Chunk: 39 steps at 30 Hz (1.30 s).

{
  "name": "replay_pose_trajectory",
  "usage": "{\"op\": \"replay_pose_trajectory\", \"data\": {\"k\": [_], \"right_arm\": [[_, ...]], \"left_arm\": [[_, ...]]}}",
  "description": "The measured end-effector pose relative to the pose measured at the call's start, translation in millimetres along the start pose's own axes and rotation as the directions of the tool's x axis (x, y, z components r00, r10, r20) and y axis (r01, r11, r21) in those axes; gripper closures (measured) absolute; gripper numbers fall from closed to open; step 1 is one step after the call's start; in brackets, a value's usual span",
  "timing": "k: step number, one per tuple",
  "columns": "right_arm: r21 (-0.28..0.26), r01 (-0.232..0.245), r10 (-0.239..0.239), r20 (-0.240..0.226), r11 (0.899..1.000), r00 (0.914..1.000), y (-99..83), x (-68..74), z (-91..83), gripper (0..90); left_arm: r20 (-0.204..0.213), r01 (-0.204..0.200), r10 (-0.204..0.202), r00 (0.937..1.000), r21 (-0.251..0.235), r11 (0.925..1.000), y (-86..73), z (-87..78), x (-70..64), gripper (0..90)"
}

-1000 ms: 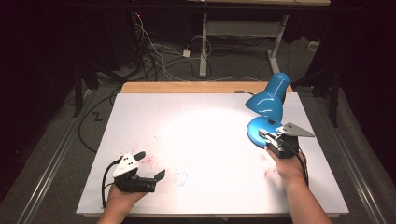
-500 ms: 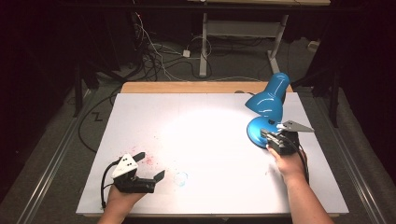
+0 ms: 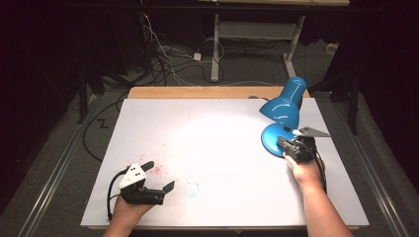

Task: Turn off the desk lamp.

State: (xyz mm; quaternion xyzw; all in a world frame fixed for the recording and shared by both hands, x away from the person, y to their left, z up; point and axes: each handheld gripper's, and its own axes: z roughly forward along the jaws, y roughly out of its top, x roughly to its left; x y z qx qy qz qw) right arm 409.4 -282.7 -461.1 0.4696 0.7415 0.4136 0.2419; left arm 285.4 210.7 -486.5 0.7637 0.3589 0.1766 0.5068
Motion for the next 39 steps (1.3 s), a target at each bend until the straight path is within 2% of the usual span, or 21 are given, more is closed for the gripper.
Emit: {"op": "replay_pose_trajectory", "data": {"k": [16,39], "right_arm": [[0.022,-0.03,0.03,0.011,0.999,0.9995,-2.0,-8.4,4.1,90.0],[0.027,-0.024,0.024,0.007,0.999,0.9997,-1.8,-10.2,7.9,90.0]], "left_arm": [[0.002,-0.002,0.002,1.0,0.004,1.0,0.1,0.3,-1.1,0.0],[0.005,-0.001,0.001,1.0,0.006,1.0,0.0,0.3,-1.2,0.0]]}}
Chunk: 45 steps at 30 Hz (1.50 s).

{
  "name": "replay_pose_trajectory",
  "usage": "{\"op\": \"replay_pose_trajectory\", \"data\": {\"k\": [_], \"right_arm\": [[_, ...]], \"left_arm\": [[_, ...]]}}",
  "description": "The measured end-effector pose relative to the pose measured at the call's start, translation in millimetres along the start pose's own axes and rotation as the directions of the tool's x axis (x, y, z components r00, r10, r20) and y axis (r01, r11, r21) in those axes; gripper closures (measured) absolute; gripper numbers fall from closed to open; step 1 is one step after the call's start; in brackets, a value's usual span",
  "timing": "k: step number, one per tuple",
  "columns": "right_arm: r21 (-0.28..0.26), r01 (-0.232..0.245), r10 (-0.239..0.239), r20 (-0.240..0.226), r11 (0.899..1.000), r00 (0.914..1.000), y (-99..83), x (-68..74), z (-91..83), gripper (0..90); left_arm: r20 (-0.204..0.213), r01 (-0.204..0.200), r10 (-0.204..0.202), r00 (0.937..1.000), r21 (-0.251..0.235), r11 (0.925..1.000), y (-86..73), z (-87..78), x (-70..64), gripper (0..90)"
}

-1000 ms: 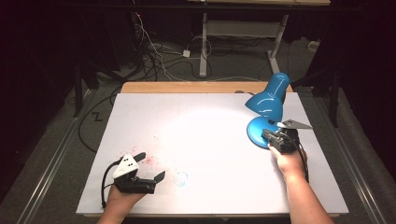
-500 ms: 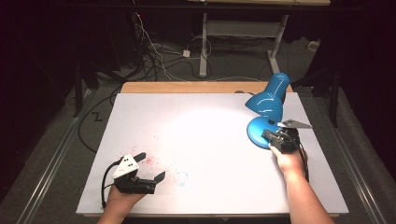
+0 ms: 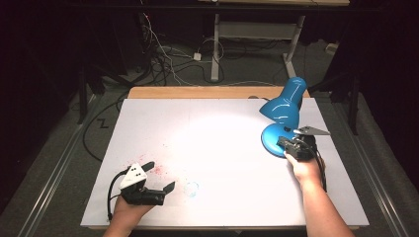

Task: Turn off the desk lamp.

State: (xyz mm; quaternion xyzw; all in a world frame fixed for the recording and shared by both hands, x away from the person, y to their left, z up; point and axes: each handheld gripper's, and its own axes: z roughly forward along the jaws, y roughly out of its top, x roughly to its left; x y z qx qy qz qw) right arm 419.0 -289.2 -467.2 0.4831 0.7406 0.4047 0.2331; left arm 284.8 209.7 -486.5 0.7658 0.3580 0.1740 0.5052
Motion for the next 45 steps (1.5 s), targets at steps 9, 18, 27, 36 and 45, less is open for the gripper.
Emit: {"op": "replay_pose_trajectory", "data": {"k": [9,18,27,36,45], "right_arm": [[0.001,-0.049,0.049,0.002,0.999,0.9988,-3.0,-8.0,0.0,90.0],[0.0,-0.047,0.047,0.023,0.999,0.9986,-3.0,-7.5,0.3,90.0],[-0.001,-0.02,0.02,-0.012,1.0,0.9997,-1.3,-2.2,-1.6,90.0],[-0.035,0.028,-0.029,-0.037,0.999,0.9989,1.3,17.1,-13.8,90.0],[-0.076,0.081,-0.088,-0.088,0.994,0.9923,-4.0,44.2,-24.1,90.0]], "left_arm": [[0.0,-0.001,0.001,1.0,-0.003,1.0,0.2,-0.7,0.3,0.0],[0.001,0.001,-0.001,1.0,0.0,1.0,0.0,-0.1,0.3,0.0],[0.005,0.007,-0.007,1.0,0.002,1.0,-0.5,0.7,0.8,0.0],[0.01,0.006,-0.006,0.9999,0.003,1.0,-0.6,2.4,0.0,0.0],[0.015,0.004,-0.004,0.9999,0.004,1.0,-0.4,3.3,-1.1,0.0]]}}
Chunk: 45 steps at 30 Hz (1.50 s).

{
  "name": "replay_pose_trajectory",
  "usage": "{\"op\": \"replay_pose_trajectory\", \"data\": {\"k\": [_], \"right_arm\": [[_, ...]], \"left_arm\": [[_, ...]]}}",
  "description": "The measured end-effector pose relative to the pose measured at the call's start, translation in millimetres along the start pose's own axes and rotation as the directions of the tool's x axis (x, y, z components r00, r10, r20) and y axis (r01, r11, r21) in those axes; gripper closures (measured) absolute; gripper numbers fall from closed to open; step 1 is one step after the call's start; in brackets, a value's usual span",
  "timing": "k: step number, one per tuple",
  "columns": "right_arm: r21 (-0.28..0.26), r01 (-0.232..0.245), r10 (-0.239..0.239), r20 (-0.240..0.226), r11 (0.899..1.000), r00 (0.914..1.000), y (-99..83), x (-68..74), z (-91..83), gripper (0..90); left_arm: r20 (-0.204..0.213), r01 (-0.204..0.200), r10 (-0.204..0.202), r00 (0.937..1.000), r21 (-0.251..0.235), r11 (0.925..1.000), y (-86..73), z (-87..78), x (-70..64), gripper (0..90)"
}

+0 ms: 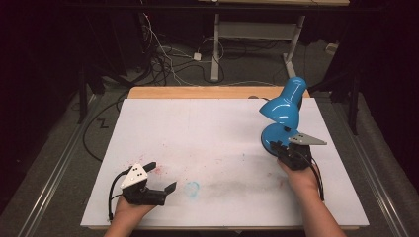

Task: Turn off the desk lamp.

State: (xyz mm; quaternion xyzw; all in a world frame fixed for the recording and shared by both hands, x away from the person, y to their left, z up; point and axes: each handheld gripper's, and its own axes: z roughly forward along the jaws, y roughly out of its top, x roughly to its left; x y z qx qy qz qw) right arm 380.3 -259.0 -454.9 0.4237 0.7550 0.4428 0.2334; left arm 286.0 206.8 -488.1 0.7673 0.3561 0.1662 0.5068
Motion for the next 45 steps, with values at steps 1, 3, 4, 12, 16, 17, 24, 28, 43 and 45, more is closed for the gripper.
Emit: {"op": "replay_pose_trajectory", "data": {"k": [1,3,4,12,16,17,24,28,43,45], "right_arm": [[-0.005,0.006,-0.006,-0.016,1.0,0.9998,-2.1,6.7,-1.7,90.0],[-0.006,0.01,-0.01,-0.022,1.0,0.9997,-3.4,10.0,-2.7,90.0],[-0.008,0.015,-0.015,-0.041,1.0,0.9991,-6.8,16.2,-4.9,90.0],[0.018,0.03,-0.029,-0.057,0.999,0.9979,-24.2,31.5,-13.1,90.0],[0.02,0.026,-0.024,-0.059,0.999,0.9979,-32.8,34.8,-18.9,90.0],[0.022,0.027,-0.026,-0.065,0.999,0.9976,-39.0,37.8,-24.6,90.0],[-0.028,0.041,-0.043,-0.067,0.999,0.9968,-60.4,41.4,-42.4,90.0],[-0.047,0.044,-0.047,-0.065,0.998,0.9968,-56.8,42.6,-47.4,90.0],[-0.009,0.025,-0.026,-0.083,1.0,0.9962,-57.8,36.4,-42.9,46.9],[-0.011,0.038,-0.039,-0.069,0.999,0.9969,-58.0,36.1,-41.5,32.8]], "left_arm": [[0.002,0.002,-0.002,1.0,-0.001,1.0,0.0,0.1,0.0,0.0],[0.005,0.004,-0.004,1.0,-0.001,1.0,0.1,0.4,0.0,0.0],[0.006,0.003,-0.003,1.0,-0.001,1.0,0.1,0.8,0.1,0.0],[0.015,-0.001,0.001,0.9999,0.002,1.0,0.3,1.9,-0.4,0.0],[0.019,-0.004,0.004,0.9998,0.001,1.0,0.2,1.8,-0.2,0.0],[0.019,-0.004,0.004,0.9998,0.001,1.0,0.1,1.8,-0.2,0.0],[0.021,-0.003,0.002,0.9998,0.007,1.0,0.0,2.9,-0.5,0.0],[0.021,0.001,-0.001,0.9998,-0.001,1.0,0.6,2.1,-1.8,0.0],[0.027,-0.005,0.005,0.9996,0.006,1.0,0.4,2.5,-1.4,0.0],[0.028,-0.006,0.006,0.9996,0.008,1.0,0.4,2.7,-1.5,0.0]]}}
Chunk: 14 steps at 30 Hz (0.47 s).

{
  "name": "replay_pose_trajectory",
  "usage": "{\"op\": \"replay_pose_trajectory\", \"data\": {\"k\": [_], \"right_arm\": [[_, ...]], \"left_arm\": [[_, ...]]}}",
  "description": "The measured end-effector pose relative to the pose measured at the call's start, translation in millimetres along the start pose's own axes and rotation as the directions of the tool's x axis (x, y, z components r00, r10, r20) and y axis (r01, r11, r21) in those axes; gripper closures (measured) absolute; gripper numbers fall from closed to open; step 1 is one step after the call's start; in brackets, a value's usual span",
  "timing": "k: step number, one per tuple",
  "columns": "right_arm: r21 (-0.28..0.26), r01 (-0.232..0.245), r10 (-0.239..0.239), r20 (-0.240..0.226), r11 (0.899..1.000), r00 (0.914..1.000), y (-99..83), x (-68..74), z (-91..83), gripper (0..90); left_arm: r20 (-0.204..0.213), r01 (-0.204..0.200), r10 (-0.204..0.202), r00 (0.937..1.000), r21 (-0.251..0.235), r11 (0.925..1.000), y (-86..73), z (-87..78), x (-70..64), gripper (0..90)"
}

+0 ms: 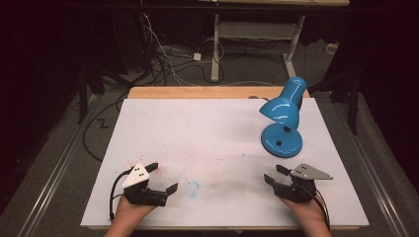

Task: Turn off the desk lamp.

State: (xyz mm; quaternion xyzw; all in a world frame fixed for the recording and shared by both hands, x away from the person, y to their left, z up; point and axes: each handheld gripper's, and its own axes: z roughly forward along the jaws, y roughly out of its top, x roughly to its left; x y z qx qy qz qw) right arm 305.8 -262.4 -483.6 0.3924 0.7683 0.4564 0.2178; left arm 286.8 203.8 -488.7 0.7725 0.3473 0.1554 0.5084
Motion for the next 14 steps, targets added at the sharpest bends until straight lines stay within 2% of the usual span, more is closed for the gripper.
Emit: {"op": "replay_pose_trajectory", "data": {"k": [1,2,3,6,7,10,14], "right_arm": [[0.002,-0.001,0.001,0.005,1.0,1.0,0.0,-0.3,0.4,25.3],[-0.01,-0.006,0.006,0.008,1.0,0.9999,-0.4,-0.6,0.5,13.9],[-0.01,-0.006,0.006,0.008,1.0,0.9999,-0.4,-0.6,0.5,13.9],[-0.017,-0.017,0.017,0.009,1.0,0.9998,-0.3,-1.0,0.4,0.2],[-0.047,-0.016,0.017,0.012,0.999,0.9998,-0.4,-0.5,-2.9,0.1],[-0.078,-0.003,0.004,0.018,0.997,0.9998,0.7,0.9,-7.4,0.1],[-0.083,-0.004,0.006,0.025,0.997,0.9997,0.7,1.6,-8.1,0.1]], "left_arm": [[0.0,0.0,0.0,1.0,0.0,1.0,0.0,0.1,-0.1,0.0],[0.001,-0.001,0.001,1.0,0.001,1.0,0.0,0.2,-0.2,0.0],[0.001,-0.001,0.001,1.0,0.001,1.0,0.0,0.2,-0.2,0.0],[0.002,0.0,0.0,1.0,-0.002,1.0,0.2,-0.3,0.0,0.0],[0.002,0.004,-0.004,1.0,-0.005,1.0,0.3,-0.6,0.0,0.0],[0.005,0.002,-0.002,1.0,-0.007,1.0,0.4,-0.3,-0.1,0.0],[0.006,0.003,-0.003,1.0,-0.003,1.0,0.9,1.8,0.5,0.0]]}}
